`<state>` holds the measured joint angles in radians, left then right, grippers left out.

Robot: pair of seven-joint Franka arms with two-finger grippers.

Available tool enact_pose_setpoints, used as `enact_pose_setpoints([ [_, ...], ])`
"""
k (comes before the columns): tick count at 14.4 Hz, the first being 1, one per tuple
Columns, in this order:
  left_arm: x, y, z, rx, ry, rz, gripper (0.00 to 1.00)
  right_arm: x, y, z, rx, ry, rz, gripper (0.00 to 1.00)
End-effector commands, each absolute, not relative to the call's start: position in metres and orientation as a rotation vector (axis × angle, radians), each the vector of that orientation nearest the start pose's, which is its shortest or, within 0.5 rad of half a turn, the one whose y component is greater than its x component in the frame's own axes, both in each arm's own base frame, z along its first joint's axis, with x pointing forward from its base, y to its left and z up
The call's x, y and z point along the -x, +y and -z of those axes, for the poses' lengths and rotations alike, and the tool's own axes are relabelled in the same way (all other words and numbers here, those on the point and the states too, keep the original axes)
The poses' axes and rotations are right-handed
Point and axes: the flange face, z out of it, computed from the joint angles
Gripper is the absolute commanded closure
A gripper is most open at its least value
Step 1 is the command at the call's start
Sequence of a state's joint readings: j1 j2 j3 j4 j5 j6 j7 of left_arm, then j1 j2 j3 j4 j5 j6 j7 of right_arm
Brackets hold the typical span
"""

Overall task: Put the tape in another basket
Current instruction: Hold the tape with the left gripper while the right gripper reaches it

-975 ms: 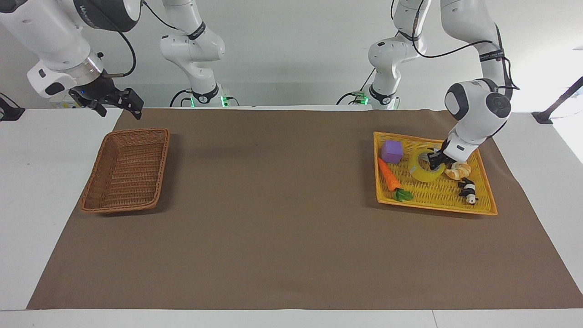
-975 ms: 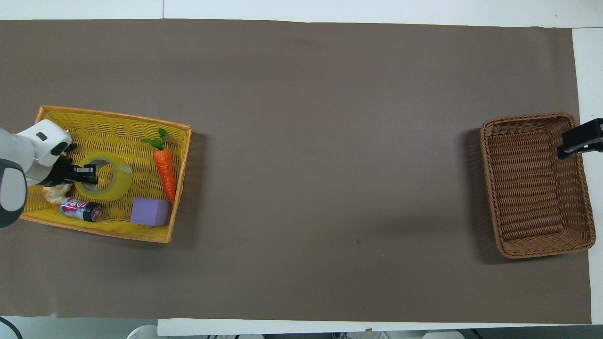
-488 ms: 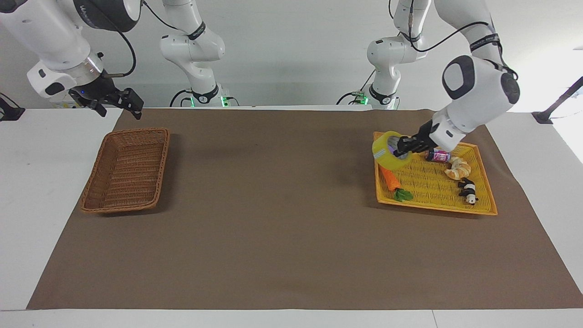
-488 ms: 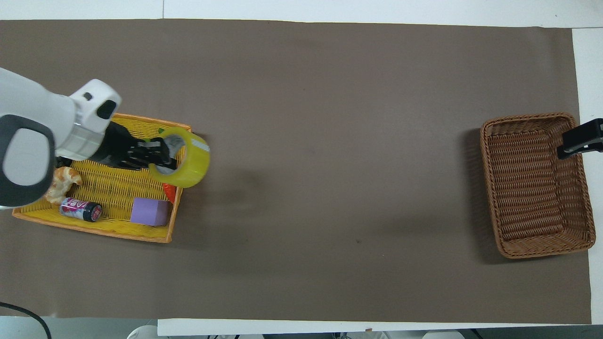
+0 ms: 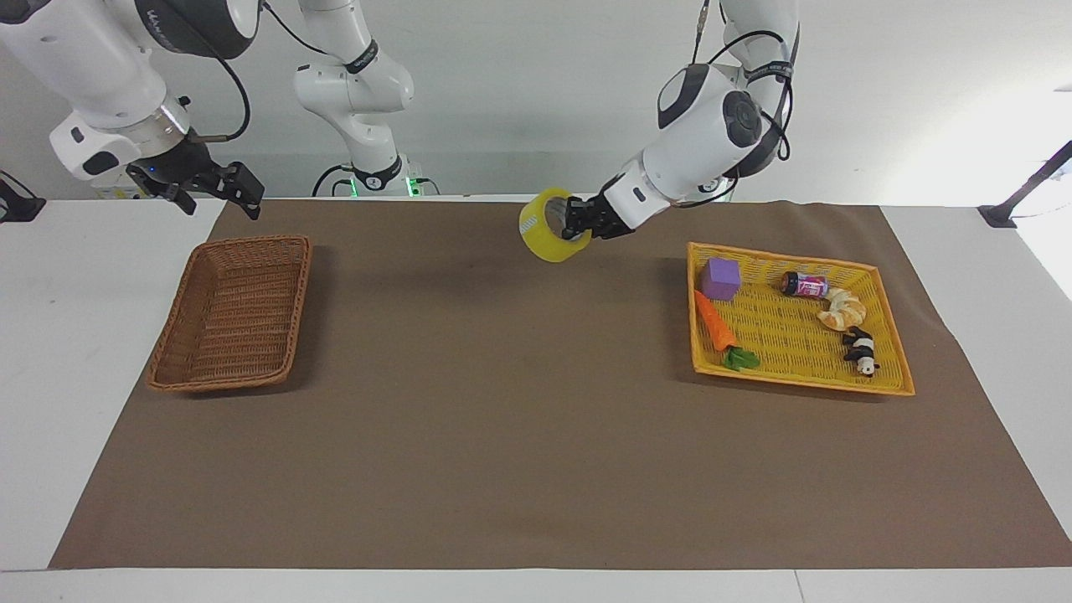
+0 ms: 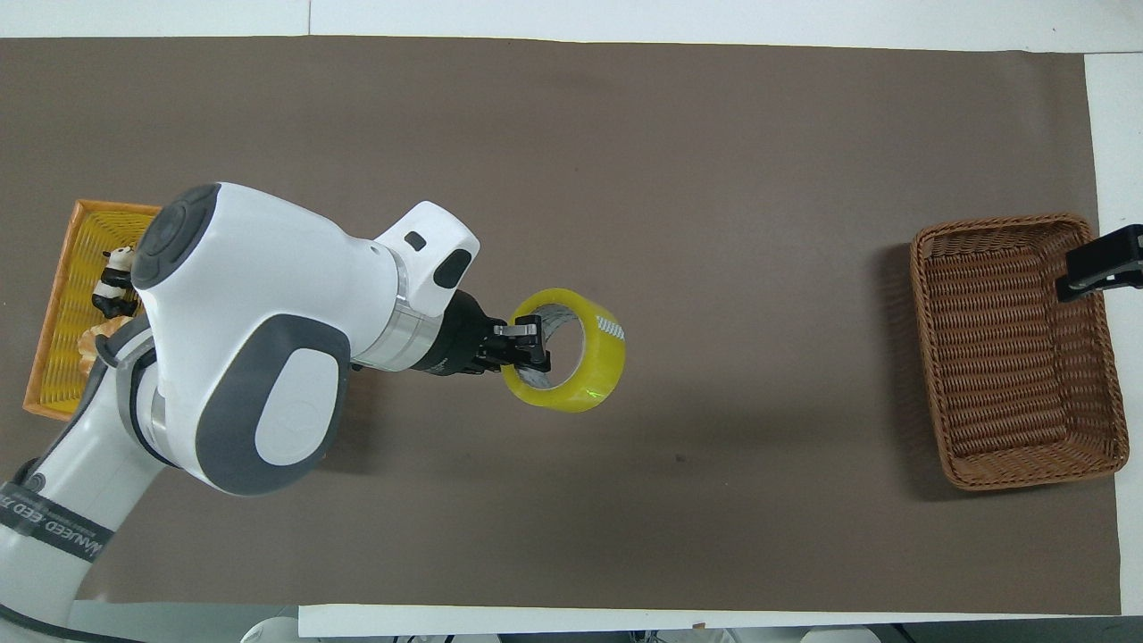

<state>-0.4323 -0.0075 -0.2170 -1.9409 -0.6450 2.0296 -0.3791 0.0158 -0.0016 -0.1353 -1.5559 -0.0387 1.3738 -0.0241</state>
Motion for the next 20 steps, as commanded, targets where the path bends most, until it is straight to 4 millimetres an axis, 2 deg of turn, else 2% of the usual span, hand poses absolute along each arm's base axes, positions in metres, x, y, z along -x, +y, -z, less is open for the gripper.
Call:
enact_pose_setpoints([
  [1, -0.44, -0.376, -0.504, -2.547, 0.034, 0.261, 1.0, -0.521, -0.069, -0.617, 3.147, 0.139, -0.292, 0.0],
  [6, -0.444, -0.369, -0.5, -2.552, 0.058, 0.266, 1.0, -0.523, -0.068, -0.619, 3.145, 0.135, -0.265, 0.0],
  [8, -0.441, -0.365, -0.495, -2.56, 0.063, 0.274, 1.0, -0.523, -0.045, -0.619, 3.096, 0.014, -0.278, 0.0],
  [12, -0.433, -0.36, -0.485, -2.591, 0.057, 0.288, 1.0, -0.526, -0.008, -0.624, 3.057, -0.098, -0.208, 0.0],
  [14, -0.432, -0.36, -0.484, -2.592, 0.059, 0.289, 1.0, -0.53, 0.023, -0.614, 2.869, -0.105, -0.095, 0.0],
  [18, -0.431, -0.359, -0.481, -2.604, 0.074, 0.301, 1.0, -0.538, 0.086, -0.568, 2.529, 0.032, -0.088, 0.0],
  [20, -0.431, -0.359, -0.481, -2.613, 0.068, 0.295, 1.0, -0.543, 0.124, -0.535, 2.313, 0.124, -0.103, 0.0],
])
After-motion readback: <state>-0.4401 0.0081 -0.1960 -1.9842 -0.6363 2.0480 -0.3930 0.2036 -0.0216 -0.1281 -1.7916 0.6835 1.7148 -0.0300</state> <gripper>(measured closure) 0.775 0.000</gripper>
